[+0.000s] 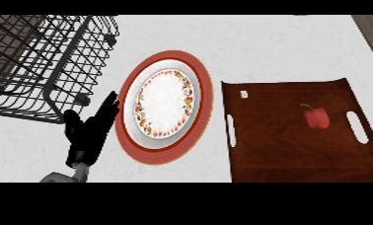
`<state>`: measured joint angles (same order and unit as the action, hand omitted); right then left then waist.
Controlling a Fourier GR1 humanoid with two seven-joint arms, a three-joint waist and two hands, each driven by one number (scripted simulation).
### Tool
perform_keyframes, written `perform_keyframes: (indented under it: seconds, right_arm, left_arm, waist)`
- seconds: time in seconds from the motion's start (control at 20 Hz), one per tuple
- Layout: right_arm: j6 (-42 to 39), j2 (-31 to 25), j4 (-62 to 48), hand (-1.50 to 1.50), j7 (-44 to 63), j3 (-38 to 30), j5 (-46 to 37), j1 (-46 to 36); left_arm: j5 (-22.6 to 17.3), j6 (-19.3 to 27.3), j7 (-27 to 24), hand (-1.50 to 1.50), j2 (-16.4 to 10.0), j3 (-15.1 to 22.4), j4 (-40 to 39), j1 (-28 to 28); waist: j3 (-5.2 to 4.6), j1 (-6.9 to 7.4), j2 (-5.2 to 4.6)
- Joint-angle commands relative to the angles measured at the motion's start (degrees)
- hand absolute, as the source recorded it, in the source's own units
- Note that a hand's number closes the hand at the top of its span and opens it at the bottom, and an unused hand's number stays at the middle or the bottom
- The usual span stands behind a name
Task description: Pick the bell pepper from the tray and place it in the plate
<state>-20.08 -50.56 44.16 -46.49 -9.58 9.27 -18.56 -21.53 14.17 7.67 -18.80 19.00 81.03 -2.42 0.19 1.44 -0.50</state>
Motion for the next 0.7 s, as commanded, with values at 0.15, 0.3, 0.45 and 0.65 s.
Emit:
perform_keyframes:
  seconds: [0.15,0.3,0.45,0.65]
  right_arm:
    - [-1.75,-4.69,4.65,-1.50,-0.11,8.46,-11.05,0.01]
    - [1.92,-3.73,8.31,-1.50,2.67,9.92,-14.13,1.80]
    - [2.29,-2.64,13.56,-1.50,9.34,10.82,-15.57,1.81]
    - [6.10,2.56,19.76,-1.50,14.16,12.52,-18.82,3.78]
  left_arm:
    - [0.25,0.43,1.39,0.00,0.68,-1.48,-0.84,-0.54]
    - [1.87,1.67,2.07,0.00,0.97,-0.91,1.46,1.76]
    - [0.85,-1.77,0.00,0.00,0.81,-2.43,-0.38,3.31]
    - [4.02,0.13,-0.85,0.00,5.07,-1.16,-3.05,0.73]
  waist:
    - [-0.20,-0.96,0.45]
    - [-0.21,-1.37,0.63]
    - [-0.25,-1.56,0.66]
    - [-0.24,-1.77,0.61]
